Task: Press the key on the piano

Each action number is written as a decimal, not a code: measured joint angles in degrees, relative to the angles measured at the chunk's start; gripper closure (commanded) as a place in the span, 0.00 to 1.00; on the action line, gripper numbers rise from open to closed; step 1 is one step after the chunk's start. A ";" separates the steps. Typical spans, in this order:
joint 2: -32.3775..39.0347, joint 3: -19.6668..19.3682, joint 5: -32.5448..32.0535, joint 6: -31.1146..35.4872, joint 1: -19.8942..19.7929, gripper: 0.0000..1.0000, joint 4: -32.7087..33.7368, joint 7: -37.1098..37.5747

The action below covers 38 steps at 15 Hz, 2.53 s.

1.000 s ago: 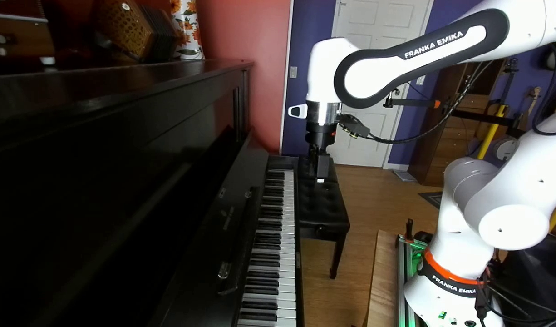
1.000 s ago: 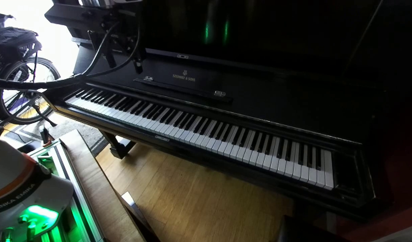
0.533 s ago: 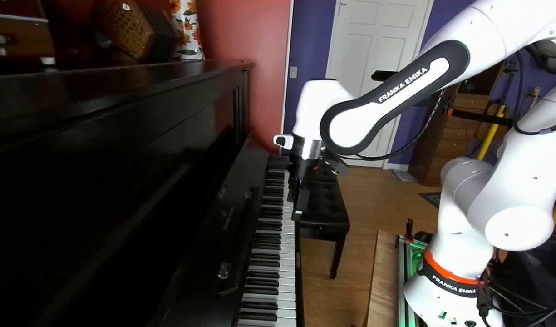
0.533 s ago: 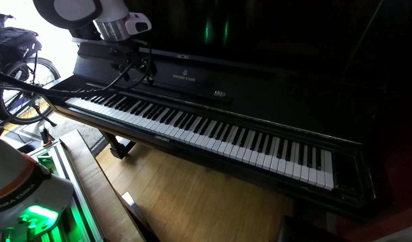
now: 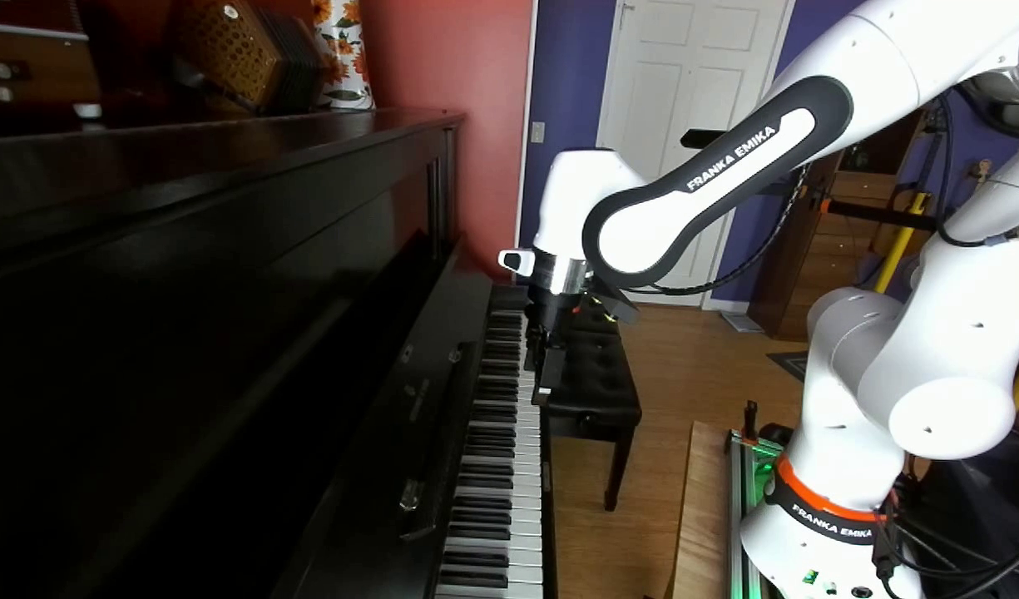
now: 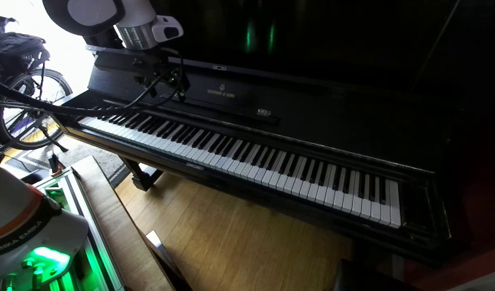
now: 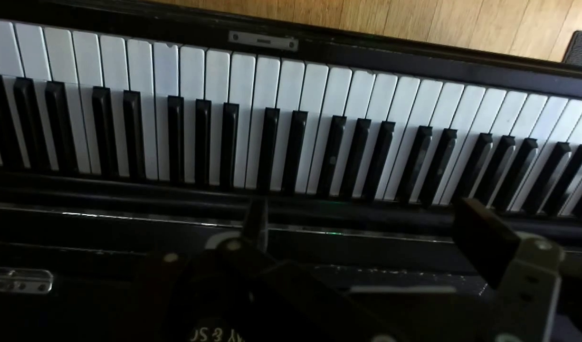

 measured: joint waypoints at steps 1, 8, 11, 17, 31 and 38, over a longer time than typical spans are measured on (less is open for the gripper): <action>0.00 0.00 0.00 0.00 0.00 0.00 0.00 0.00; 4.11 0.47 0.01 3.77 0.04 0.25 -1.83 0.00; 8.28 1.24 0.81 8.28 0.37 0.38 -1.82 0.00; 17.60 3.54 1.47 16.10 0.37 0.84 -1.82 0.04; 29.48 9.67 1.95 23.33 -5.15 1.00 -1.54 -0.28; 30.84 10.79 -1.75 23.37 -8.81 1.00 -0.78 0.13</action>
